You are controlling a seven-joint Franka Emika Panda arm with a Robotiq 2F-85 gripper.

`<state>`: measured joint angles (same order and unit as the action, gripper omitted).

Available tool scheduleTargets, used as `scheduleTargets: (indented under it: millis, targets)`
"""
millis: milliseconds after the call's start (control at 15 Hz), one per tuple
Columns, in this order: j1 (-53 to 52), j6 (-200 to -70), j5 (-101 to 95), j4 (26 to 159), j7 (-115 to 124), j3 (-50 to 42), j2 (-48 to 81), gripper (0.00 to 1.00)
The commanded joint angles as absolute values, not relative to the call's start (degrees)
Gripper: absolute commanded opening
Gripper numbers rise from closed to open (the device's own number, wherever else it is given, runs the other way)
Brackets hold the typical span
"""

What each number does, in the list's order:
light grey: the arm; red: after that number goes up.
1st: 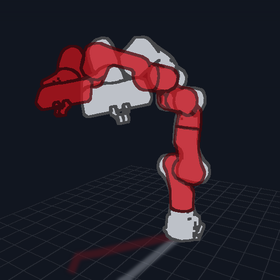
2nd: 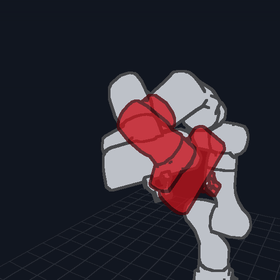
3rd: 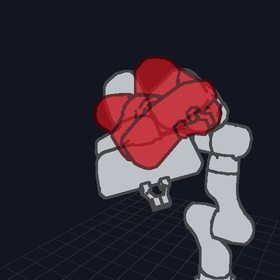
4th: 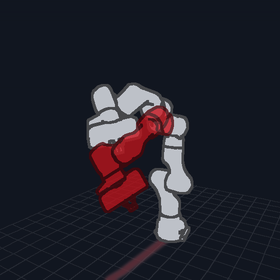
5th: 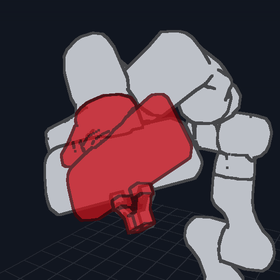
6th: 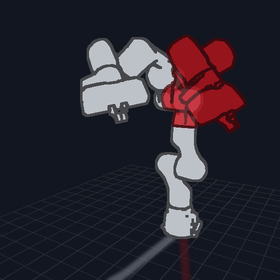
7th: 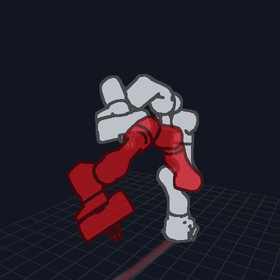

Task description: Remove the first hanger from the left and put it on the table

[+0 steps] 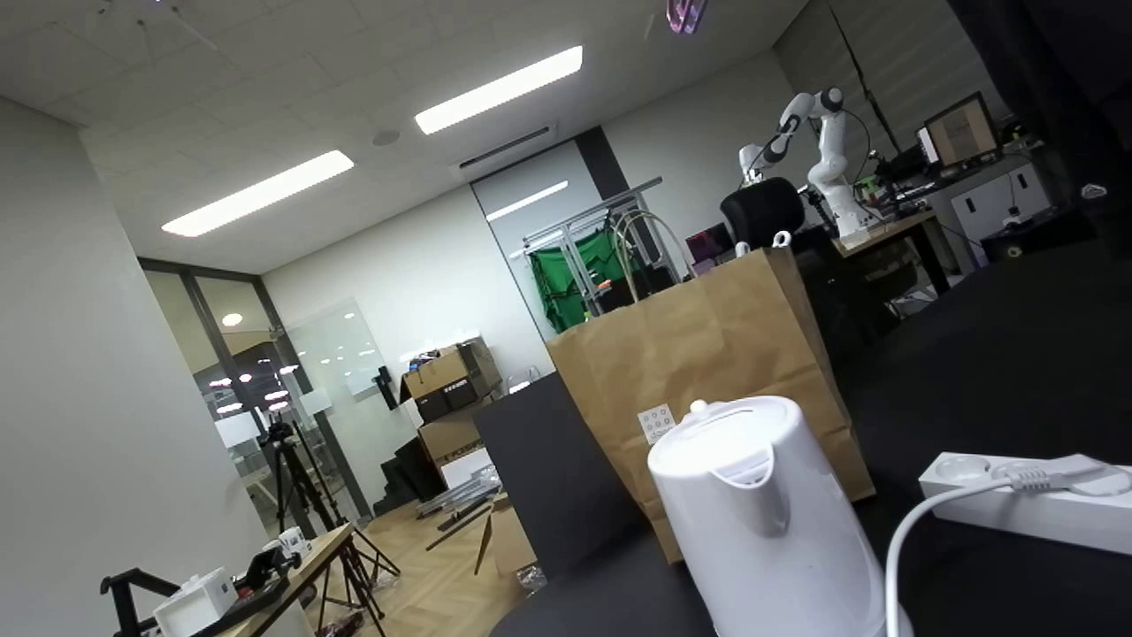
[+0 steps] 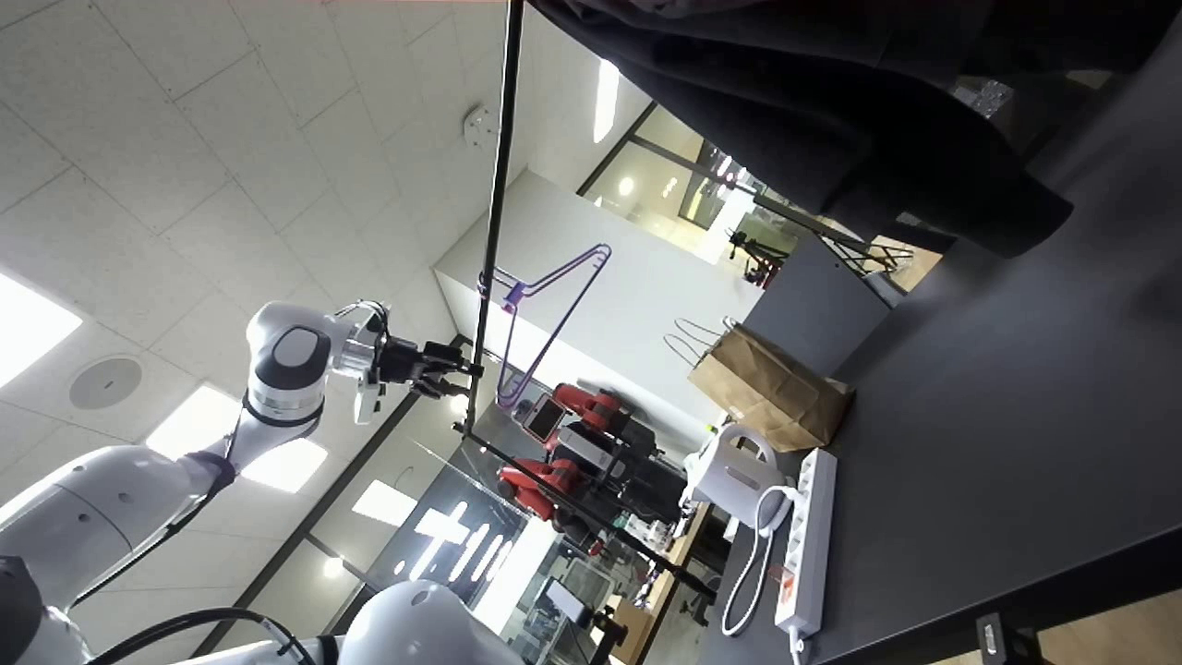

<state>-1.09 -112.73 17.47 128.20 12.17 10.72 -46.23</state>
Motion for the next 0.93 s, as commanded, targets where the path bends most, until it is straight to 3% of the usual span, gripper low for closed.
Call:
scheduleTargets:
  millis: [0, 867]
  targets:
    - [-2.0, -113.5, 16.5, 127.6, 13.0, 10.3, -44.9, 1.0]
    - [-2.1, -125.6, 7.4, 122.3, 17.2, 18.3, -34.0, 1.0]
